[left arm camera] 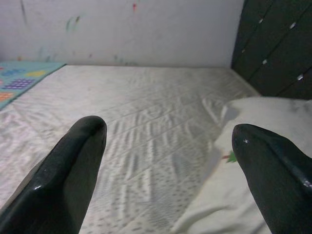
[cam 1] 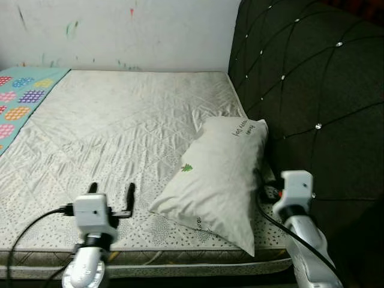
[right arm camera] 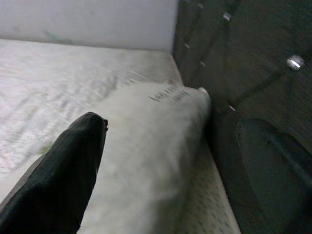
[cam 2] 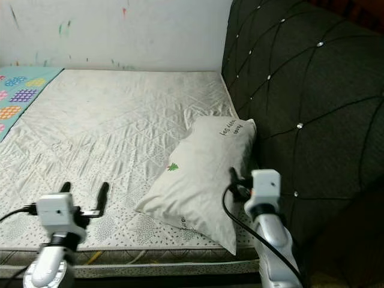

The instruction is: Clean up the room

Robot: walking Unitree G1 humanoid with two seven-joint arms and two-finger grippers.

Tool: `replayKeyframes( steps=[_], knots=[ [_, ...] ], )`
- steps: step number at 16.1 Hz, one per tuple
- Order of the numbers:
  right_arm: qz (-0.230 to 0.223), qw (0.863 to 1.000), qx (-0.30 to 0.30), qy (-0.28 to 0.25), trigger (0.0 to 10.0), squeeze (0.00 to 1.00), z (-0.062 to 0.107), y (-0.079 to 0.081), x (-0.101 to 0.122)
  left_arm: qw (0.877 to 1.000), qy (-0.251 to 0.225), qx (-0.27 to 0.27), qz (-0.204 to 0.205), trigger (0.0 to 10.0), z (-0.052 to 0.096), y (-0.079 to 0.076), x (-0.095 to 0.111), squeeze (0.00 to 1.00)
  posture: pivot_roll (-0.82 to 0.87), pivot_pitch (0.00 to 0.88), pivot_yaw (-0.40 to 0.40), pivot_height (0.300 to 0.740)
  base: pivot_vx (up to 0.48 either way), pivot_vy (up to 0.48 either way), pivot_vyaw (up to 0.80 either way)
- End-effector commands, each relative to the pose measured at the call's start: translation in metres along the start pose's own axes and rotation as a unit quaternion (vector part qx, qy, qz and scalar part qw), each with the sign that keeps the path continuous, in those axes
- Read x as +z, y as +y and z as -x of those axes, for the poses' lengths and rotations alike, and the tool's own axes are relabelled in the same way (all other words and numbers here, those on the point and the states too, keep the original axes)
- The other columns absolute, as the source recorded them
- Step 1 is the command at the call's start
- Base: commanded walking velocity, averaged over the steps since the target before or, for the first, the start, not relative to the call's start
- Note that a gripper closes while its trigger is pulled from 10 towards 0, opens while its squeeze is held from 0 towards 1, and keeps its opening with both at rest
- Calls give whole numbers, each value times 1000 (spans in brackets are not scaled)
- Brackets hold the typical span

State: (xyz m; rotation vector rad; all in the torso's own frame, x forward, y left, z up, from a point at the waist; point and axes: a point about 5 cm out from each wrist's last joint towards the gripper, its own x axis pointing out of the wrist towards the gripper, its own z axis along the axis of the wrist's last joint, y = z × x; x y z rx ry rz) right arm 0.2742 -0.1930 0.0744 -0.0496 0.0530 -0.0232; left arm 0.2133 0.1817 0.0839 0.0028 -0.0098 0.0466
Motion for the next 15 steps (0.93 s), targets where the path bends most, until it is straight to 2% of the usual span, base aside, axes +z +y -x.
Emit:
replayKeyframes(
  steps=[1, 3, 5, 8, 11, 15],
  knots=[
    [2, 1000, -7, 0, 10000, 0, 0, -4, 2, 1000, 12, 2, -1, 10000, 0, 3, -5, 0, 10, 0, -6, 740, 0, 0, 0],
    [11, 1000, 1, -9, 10000, 0, -2, -6, 5, 1000, 21, 2, -2, 10000, -3, 5, -10, 0, 6, 0, -5, 740, 0, 0, 0],
    [9, 1000, -15, -16, 10000, 0, -10, -12, 13, 999, 26, 16, 18, 10000, -6, 3, -12, 0, -10, 0, -11, 740, 0, 0, 0],
    [16, 1000, -11, -20, 10000, 0, -12, -10, 15, 999, 24, -18, 12, 10000, -5, -8, -11, 0, -13, 0, -15, 740, 0, 0, -700],
    [16, 1000, -10, -21, 10000, 0, -12, -9, 15, 1000, 26, -8, 8, 10000, -8, 4, -11, 0, -15, 0, -9, 740, 0, 0, -702],
    [18, 1000, -9, -22, 10000, 0, -11, -8, 15, 1000, 21, -4, 17, 10000, -13, -3, -8, 0, -26, 0, -6, 740, 0, 0, 0]
  ],
)
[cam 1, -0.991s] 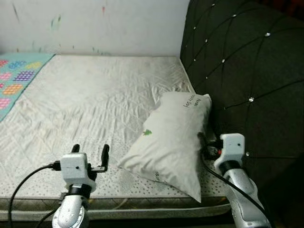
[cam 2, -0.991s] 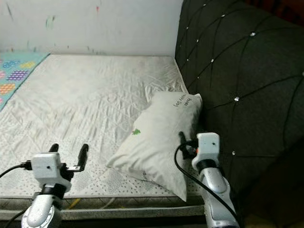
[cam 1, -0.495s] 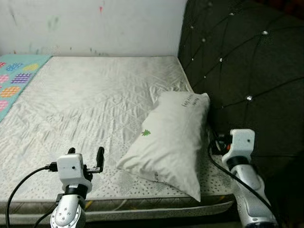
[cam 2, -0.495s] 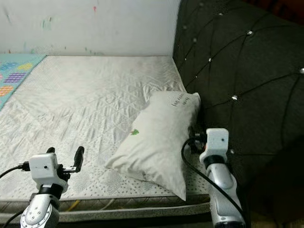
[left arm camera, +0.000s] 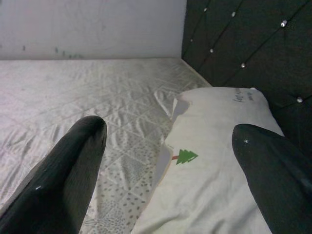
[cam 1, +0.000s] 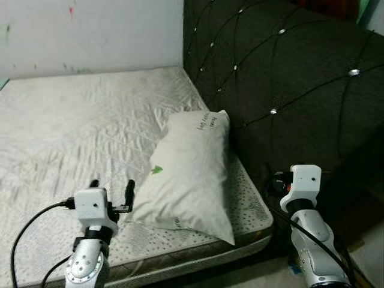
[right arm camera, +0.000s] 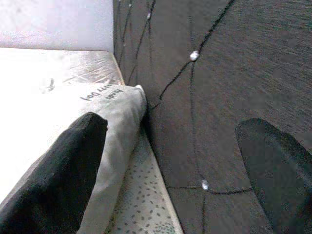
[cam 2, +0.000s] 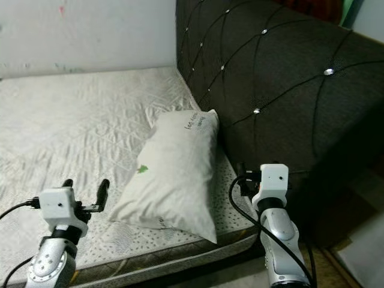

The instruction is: Clean up the room

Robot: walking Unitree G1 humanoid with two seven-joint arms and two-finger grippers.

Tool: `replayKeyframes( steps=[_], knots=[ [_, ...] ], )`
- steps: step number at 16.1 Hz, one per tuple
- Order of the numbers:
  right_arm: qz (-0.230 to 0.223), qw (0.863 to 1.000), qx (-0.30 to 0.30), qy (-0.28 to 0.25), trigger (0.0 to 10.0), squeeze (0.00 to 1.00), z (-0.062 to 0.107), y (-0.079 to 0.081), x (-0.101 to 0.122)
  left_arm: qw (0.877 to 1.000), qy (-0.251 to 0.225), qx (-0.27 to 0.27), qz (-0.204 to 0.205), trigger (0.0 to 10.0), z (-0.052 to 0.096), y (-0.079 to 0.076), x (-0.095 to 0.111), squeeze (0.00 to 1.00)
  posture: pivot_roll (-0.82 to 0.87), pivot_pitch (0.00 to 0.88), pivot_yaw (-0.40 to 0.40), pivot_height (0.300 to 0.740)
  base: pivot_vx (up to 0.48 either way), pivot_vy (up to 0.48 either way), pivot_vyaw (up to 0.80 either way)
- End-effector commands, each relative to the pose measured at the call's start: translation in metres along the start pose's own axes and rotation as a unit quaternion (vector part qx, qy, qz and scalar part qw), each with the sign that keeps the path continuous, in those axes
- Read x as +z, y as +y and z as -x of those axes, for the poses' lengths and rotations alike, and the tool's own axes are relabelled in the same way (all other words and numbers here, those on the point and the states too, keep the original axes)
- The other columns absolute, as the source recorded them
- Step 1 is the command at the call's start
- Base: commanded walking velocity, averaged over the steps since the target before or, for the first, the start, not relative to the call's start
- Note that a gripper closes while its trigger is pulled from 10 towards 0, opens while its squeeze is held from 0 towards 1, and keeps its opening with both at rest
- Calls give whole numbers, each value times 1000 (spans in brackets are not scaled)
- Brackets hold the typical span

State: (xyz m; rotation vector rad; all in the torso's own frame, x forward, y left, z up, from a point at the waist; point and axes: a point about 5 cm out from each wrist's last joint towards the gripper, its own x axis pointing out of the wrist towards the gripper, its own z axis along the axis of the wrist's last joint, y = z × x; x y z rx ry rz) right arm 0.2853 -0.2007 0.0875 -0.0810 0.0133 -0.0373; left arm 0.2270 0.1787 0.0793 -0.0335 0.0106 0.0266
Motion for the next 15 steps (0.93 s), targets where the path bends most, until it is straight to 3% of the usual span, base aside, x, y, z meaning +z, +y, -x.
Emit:
replayKeyframes(
  steps=[1, 6, 11, 15],
  knots=[
    [7, 1000, 2, -4, 10000, 0, -1, 1, 3, 1000, 11, 3, 0, 10000, 1, -1, -4, 0, -26, 0, -5, 740, 0, 0, 0],
    [19, 1000, 14, -10, 10000, 0, -4, 5, 5, 1000, 12, -20, -2, 10000, 3, -7, -3, 0, -14, 0, -3, 740, 0, 0, 600],
    [10, 1000, 15, -9, 10000, 0, -3, 6, 8, 1000, 10, -13, 4, 10000, 1, -6, 1, 0, -17, 0, -8, 740, 0, 0, 0],
    [11, 1000, 24, 7, 10000, 0, 0, 3, 9, 1000, 7, 1, 3, 10000, 4, 3, 12, 0, 4, 0, -24, 740, 0, 0, 0]
  ],
)
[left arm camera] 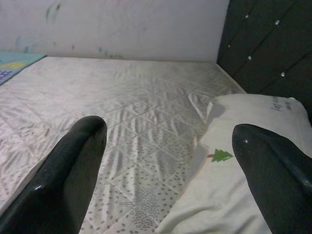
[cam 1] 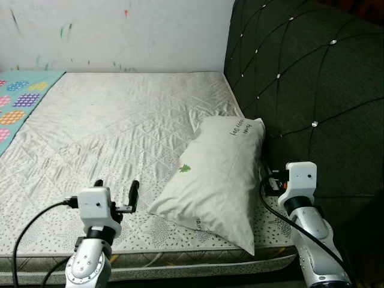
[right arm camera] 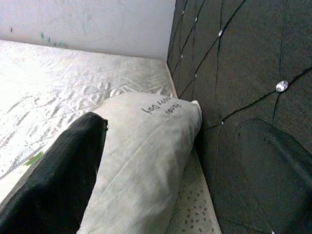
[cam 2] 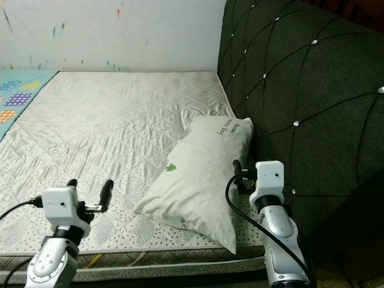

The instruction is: Clean up the room

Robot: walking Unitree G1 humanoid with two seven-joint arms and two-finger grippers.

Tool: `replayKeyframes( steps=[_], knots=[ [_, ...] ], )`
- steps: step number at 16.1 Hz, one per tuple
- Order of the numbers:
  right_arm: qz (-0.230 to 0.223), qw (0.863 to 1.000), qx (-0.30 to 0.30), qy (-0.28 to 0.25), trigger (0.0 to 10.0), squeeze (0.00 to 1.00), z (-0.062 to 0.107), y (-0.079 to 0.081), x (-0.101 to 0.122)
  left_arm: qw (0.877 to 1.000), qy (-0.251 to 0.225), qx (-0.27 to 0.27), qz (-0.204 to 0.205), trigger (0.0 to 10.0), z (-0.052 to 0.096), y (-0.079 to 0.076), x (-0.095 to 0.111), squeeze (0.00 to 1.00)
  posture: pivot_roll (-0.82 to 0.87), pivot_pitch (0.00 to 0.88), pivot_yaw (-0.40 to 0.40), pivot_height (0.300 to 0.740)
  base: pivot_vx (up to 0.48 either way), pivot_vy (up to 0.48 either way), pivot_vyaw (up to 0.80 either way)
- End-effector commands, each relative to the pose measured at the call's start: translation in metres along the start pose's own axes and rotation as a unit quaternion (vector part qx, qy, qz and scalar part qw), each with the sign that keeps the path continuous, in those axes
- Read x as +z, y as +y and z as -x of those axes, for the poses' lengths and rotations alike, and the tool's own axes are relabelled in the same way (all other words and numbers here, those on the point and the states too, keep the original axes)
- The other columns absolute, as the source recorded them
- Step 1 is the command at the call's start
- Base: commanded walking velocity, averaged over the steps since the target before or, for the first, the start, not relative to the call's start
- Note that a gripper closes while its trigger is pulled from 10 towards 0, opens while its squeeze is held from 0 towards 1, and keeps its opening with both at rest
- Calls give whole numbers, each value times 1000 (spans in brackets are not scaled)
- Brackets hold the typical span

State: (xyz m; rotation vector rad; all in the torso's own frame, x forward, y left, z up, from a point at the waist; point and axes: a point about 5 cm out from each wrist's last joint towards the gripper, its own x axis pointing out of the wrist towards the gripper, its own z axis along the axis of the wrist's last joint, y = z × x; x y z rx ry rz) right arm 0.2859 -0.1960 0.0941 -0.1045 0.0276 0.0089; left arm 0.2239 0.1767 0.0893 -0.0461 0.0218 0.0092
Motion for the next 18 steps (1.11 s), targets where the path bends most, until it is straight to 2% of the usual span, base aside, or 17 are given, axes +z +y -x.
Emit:
replayKeyframes(
  steps=[1, 5, 12, 18],
  knots=[
    [-3, 1000, 6, 6, 10000, 0, 3, 0, 0, 1000, 4, 13, -4, 10000, 4, 7, 2, 0, 5, 0, -23, 740, 0, 0, 0],
    [2, 1000, 15, 11, 10000, 0, 8, 4, -1, 1000, 17, 26, 3, 10000, 13, 7, 1, 0, 14, 0, -26, 740, 0, 0, 0],
    [5, 1000, 23, 18, 10000, 0, 9, 5, 1, 998, 4, 54, 11, 10000, 6, 14, 14, 0, 18, 0, -35, 740, 0, 0, 0],
    [13, 999, 41, 14, 10000, 0, 12, 10, 2, 998, -3, 52, 20, 10000, 1, 9, 20, 0, 10, 0, -30, 740, 0, 0, 0]
  ],
)
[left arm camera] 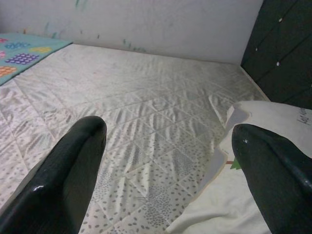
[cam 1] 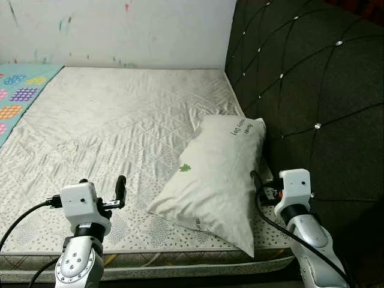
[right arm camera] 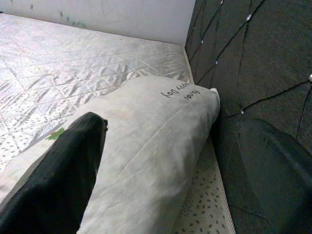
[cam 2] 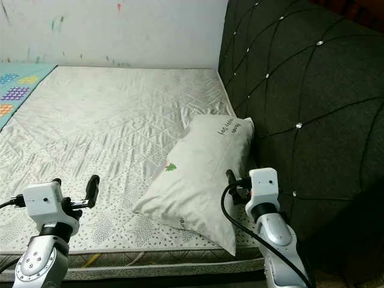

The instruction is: Clean up the room

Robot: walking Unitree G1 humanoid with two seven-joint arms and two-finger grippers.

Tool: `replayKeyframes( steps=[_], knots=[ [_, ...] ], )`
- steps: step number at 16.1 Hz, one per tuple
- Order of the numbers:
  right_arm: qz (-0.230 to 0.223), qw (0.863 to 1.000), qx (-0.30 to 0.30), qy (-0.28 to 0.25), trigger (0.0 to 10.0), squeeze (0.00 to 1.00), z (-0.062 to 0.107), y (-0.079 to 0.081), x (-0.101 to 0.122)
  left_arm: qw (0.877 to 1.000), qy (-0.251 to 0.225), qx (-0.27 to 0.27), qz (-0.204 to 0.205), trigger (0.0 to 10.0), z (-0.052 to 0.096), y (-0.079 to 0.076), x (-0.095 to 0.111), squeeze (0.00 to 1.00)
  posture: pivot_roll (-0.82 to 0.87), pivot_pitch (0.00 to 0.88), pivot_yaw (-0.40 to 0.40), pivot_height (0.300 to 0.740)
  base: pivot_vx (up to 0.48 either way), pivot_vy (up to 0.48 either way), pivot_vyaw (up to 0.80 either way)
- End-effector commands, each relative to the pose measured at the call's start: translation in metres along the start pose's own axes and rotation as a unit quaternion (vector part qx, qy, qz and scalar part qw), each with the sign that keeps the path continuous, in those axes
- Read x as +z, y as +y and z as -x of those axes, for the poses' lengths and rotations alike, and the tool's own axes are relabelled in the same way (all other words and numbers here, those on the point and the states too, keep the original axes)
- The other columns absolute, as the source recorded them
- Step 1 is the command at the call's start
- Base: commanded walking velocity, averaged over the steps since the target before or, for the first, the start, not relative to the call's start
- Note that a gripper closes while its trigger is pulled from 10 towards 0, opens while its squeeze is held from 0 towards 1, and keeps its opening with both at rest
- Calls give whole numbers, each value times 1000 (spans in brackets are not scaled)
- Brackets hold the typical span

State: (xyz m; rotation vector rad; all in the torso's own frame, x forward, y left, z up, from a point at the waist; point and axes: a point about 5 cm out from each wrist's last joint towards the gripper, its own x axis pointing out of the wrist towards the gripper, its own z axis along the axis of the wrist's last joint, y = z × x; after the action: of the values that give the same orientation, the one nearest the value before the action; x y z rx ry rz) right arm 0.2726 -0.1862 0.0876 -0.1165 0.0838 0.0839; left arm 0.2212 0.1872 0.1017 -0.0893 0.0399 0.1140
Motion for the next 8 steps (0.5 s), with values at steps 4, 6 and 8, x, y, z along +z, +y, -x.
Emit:
replayKeyframes(
  steps=[4, 6, 8],
  knots=[
    [10, 1000, 12, -11, 10000, 0, -2, 1, 8, 1000, -12, 2, -2, 10000, -3, 0, 8, 0, 11, 0, -39, 723, 0, 0, 0],
    [9, 1000, 19, -10, 10000, 0, -3, 2, 8, 1000, -11, 1, -2, 10000, -2, -1, 7, 0, 13, 0, -42, 697, 0, 0, 0],
    [9, 1000, 25, -10, 10000, 0, -4, 3, 8, 1000, -10, 0, -3, 10000, -2, -1, 6, 0, 13, 0, -42, 673, 0, 0, 0]
  ],
)
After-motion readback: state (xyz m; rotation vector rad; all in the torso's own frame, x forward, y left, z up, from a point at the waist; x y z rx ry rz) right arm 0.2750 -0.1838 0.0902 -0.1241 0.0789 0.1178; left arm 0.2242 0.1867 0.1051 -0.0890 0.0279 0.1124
